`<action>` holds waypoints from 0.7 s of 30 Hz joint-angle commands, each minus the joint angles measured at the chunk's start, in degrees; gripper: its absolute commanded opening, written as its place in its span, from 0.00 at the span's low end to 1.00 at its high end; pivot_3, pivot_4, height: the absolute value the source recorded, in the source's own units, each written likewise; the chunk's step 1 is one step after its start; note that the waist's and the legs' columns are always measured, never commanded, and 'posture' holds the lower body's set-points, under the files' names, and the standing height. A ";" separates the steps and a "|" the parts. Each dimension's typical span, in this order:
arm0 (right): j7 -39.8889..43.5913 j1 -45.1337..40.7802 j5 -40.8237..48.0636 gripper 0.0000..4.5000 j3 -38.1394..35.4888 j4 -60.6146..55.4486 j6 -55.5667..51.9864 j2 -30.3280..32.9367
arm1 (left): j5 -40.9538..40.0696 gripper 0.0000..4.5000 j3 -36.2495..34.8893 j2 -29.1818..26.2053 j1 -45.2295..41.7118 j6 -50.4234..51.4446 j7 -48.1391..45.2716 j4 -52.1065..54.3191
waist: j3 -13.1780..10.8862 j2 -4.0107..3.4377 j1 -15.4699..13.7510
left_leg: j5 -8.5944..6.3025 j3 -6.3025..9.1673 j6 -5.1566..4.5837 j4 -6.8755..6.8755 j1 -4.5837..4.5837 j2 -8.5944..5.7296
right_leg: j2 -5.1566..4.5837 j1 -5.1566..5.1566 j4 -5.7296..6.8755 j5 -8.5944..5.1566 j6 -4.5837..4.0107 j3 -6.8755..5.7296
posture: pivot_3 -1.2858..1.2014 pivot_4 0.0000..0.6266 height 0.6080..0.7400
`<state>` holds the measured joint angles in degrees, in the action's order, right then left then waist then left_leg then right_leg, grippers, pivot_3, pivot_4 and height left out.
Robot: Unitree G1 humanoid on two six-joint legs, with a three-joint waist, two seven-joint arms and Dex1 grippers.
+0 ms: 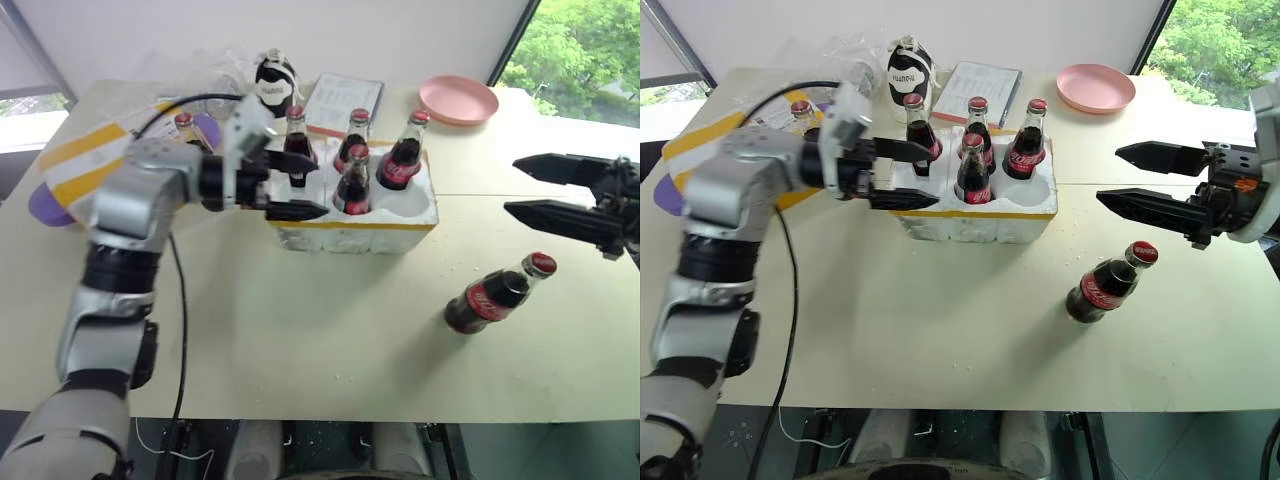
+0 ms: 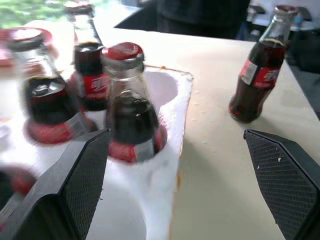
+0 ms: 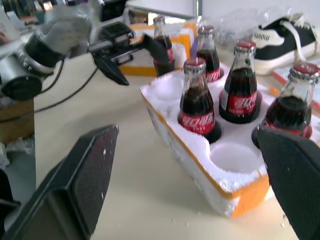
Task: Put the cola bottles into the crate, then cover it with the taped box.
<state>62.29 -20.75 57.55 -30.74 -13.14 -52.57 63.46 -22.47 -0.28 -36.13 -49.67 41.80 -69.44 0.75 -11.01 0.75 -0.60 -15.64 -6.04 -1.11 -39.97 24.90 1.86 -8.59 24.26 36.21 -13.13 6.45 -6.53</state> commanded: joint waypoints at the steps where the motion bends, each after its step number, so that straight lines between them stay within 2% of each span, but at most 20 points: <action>1: 0.49 -0.98 0.40 1.00 -0.45 0.42 1.19 -0.11 | -2.67 0.99 -7.82 -4.46 4.43 4.83 5.75 6.46 | 0.00 0.00 -0.13 | -0.01 0.02 -0.02 -0.02 0.00 0.00 | -0.01 -0.03 -0.01 0.00 0.00 0.00 | 0.52 0.24 1.00; 3: 0.91 -1.14 0.11 1.00 0.16 1.03 1.60 -0.10 | -4.99 0.99 -11.83 -6.43 7.67 7.77 7.82 8.77 | 0.00 0.00 -0.16 | -0.05 0.02 -0.08 -0.04 0.00 0.00 | -0.03 -0.07 -0.03 0.01 0.02 0.00 | 0.52 0.24 1.00; 7: 1.93 -3.03 -0.85 1.00 2.62 3.08 2.70 -0.08 | -2.90 0.99 -18.44 -9.17 16.31 9.90 16.61 9.93 | 0.00 0.00 0.01 | -0.05 0.02 -0.08 -0.05 0.00 -0.02 | -0.02 -0.09 -0.05 0.01 0.03 0.00 | 0.52 0.24 1.00; 10: 2.52 -4.67 -1.09 1.00 3.90 4.42 3.16 -0.15 | -0.78 0.99 -19.46 -6.11 18.46 9.95 25.94 9.32 | 0.01 -0.01 -0.31 | -0.05 0.03 -0.07 -0.04 -0.01 -0.02 | 0.00 -0.06 -0.01 0.01 0.03 -0.01 | 0.52 0.24 1.00; 14: 3.15 -6.17 -1.95 1.00 5.54 5.47 3.91 -0.41 | 0.07 0.99 -18.58 -0.27 17.19 10.91 35.32 9.16 | 0.01 0.06 -0.30 | -0.07 0.05 -0.11 -0.07 0.00 -0.04 | -0.05 -0.19 -0.09 0.05 0.08 -0.02 | 0.52 0.24 1.00; 21: 3.86 -6.78 -2.62 1.00 5.72 5.95 4.42 -0.02 | 4.84 0.99 -13.80 5.26 12.07 3.81 43.21 -1.49 | 0.01 0.06 -0.16 | -0.06 -0.01 -0.09 -0.06 -0.01 -0.07 | 0.00 -0.15 -0.08 0.07 0.12 -0.02 | 0.52 0.24 1.00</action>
<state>65.75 -26.55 55.03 -23.40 -7.00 -49.49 63.14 -19.26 -14.23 -30.68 -35.94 48.82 -27.76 1.02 -11.00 0.81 -0.76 -15.70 -6.07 -1.20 -40.03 24.89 1.78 -8.59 24.11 36.13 -13.06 6.57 -6.55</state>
